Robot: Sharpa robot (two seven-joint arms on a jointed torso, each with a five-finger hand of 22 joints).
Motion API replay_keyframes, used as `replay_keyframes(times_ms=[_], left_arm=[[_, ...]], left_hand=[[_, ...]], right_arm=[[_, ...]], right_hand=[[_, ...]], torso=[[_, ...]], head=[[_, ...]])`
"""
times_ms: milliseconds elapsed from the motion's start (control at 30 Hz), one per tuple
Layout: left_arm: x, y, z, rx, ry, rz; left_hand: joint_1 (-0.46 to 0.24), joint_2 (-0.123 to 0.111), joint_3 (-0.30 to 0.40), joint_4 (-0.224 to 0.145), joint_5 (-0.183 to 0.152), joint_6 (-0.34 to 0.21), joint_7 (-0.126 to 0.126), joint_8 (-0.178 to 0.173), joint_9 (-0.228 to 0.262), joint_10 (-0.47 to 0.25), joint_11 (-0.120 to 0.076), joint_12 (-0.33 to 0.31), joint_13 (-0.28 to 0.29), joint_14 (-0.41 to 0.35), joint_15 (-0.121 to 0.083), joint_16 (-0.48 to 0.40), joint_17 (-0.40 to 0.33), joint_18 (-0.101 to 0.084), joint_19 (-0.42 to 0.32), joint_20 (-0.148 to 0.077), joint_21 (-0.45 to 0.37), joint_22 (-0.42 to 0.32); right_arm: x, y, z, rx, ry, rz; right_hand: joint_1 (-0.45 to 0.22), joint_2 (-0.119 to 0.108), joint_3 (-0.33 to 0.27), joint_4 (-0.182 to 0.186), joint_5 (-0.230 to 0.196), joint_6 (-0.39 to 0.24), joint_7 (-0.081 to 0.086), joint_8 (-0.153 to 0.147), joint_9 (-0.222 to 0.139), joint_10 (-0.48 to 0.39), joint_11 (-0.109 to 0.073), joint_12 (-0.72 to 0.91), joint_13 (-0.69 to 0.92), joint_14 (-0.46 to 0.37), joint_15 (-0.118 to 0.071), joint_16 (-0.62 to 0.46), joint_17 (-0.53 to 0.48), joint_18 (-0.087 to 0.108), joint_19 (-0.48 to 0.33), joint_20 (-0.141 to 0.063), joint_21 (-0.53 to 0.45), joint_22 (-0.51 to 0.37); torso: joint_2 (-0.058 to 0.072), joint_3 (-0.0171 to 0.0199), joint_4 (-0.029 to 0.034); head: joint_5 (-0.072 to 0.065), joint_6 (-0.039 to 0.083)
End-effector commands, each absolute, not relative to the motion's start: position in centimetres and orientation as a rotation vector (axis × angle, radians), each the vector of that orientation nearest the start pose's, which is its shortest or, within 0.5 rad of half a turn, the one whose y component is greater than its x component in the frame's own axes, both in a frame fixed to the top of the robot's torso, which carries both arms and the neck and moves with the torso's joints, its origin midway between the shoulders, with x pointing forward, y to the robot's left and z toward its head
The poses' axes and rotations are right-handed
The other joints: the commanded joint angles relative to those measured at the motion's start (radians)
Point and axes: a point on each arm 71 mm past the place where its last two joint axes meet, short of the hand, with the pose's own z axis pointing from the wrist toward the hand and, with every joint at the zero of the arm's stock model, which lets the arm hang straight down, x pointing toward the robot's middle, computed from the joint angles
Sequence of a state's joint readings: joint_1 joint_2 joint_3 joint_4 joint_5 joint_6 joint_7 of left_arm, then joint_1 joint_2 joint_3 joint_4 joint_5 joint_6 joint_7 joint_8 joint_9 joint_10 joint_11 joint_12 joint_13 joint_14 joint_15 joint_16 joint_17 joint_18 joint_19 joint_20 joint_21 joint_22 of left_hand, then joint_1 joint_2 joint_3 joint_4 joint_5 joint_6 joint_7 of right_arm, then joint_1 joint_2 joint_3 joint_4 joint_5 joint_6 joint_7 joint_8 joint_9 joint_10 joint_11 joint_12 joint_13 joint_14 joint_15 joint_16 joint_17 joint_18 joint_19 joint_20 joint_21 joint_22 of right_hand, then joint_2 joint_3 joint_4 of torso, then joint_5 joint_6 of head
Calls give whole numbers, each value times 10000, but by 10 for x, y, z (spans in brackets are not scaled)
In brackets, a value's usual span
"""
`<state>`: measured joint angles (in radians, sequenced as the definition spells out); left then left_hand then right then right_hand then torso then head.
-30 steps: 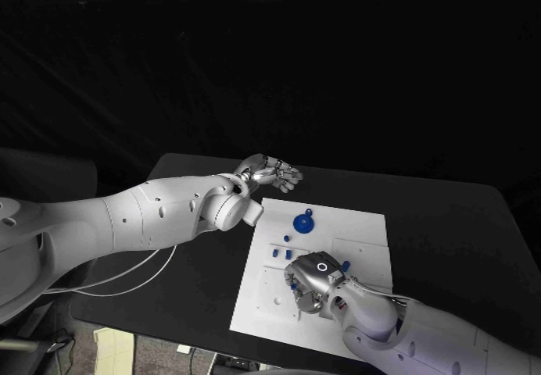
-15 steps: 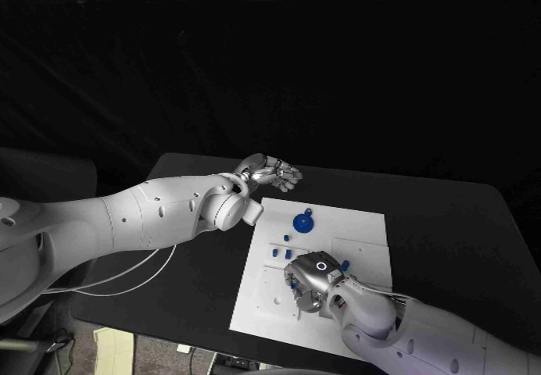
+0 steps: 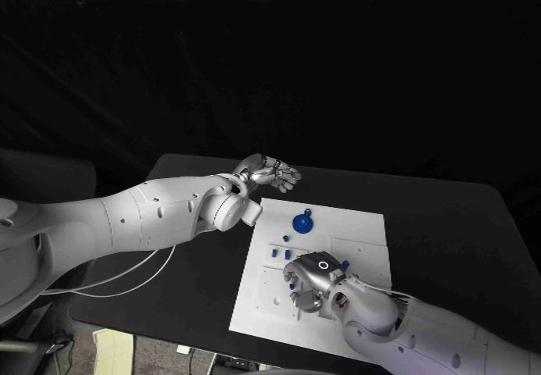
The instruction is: Assemble the parts on the task board
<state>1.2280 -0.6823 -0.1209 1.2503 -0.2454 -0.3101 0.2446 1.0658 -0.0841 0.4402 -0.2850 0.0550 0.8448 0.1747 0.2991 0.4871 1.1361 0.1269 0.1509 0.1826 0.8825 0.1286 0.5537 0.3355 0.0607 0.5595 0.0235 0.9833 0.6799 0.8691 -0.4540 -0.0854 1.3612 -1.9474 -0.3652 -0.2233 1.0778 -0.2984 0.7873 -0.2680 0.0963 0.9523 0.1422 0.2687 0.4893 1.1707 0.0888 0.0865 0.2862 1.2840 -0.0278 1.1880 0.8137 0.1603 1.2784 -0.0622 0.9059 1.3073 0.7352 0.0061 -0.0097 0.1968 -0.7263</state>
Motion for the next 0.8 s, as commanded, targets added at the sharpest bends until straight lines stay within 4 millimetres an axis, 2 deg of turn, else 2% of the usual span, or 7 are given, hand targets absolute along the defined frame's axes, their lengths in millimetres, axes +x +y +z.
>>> replay_keyframes(times_ms=[33,367,467,533,567,733,800], left_arm=[[532,206,-212,-9200,16035,-12576],[531,208,-212,-9222,16022,-12536],[532,208,-212,-9215,16025,-12548],[532,209,-212,-9221,16005,-12524],[532,209,-212,-9220,16000,-12519],[534,214,-212,-9234,15907,-12416],[534,216,-213,-9250,15891,-12378]], left_hand=[[-81,-8,-5,24,5,-48,-14,49,-11,-63,28,-40,-13,75,1,-35,12,193,-27,52,-55,9],[-78,-18,-4,20,4,-47,-15,51,-11,-61,27,-38,-13,80,0,-42,21,194,-26,51,-56,12],[-77,-21,-4,19,4,-48,-15,52,-11,-61,27,-38,-13,81,0,-44,24,194,-26,51,-56,12],[-77,-20,-3,19,4,-48,-15,52,-11,-60,27,-38,-13,82,-1,-46,26,194,-26,51,-56,13],[-78,-21,-3,19,4,-47,-15,52,-11,-60,27,-38,-13,82,-1,-47,27,194,-25,51,-56,13],[-75,-22,-2,18,4,-47,-16,53,-11,-59,26,-37,-13,84,-1,-50,30,194,-25,50,-56,14],[-71,-25,0,15,5,-47,-17,54,-11,-59,26,-37,-13,85,-2,-52,33,194,-25,50,-56,15]], right_arm=[[393,-42,-335,-5130,16988,7160],[397,-57,-306,-4661,16471,7350],[406,-68,-295,-4284,17235,7660],[414,-79,-288,-3855,17587,7666],[418,-85,-284,-3713,17719,7640],[440,-126,-260,-2854,18873,7555],[446,-137,-254,-2638,18974,7406]], right_hand=[[-76,-9,-121,-44,113,-351,231,-95,-54,-225,91,-109,-95,22,119,-59,-30,1015,42,97,-94,48],[62,-18,-54,-47,-21,-410,258,-89,-85,-229,111,-129,-220,46,138,-85,-67,1015,85,107,-178,-11],[91,-15,-5,-3,-113,-355,234,-38,-78,-123,86,-81,-253,63,116,-89,-79,1015,120,115,-200,-28],[95,-2,85,163,-277,-235,183,47,-63,149,4,55,-242,83,35,-95,-93,1015,164,124,-217,-42],[118,26,139,290,-187,-237,183,52,-76,181,-13,65,-263,113,15,-86,-96,1015,209,123,-215,-48],[127,42,67,354,-14,-235,183,64,-96,222,-35,78,-300,138,-2,-69,-93,1015,254,100,-203,-37],[53,97,-94,379,-219,-300,205,36,-120,160,-26,39,-338,159,5,-41,-80,1015,304,74,-180,-27]], torso=[[4,1,5],[-4,1,-7],[-3,0,0],[-4,-1,0],[-15,-1,-15],[-34,6,-30],[-40,13,-37]], head=[[-1,-2],[-26,72],[-72,93],[-132,102],[-137,116],[-223,215],[-262,224]])
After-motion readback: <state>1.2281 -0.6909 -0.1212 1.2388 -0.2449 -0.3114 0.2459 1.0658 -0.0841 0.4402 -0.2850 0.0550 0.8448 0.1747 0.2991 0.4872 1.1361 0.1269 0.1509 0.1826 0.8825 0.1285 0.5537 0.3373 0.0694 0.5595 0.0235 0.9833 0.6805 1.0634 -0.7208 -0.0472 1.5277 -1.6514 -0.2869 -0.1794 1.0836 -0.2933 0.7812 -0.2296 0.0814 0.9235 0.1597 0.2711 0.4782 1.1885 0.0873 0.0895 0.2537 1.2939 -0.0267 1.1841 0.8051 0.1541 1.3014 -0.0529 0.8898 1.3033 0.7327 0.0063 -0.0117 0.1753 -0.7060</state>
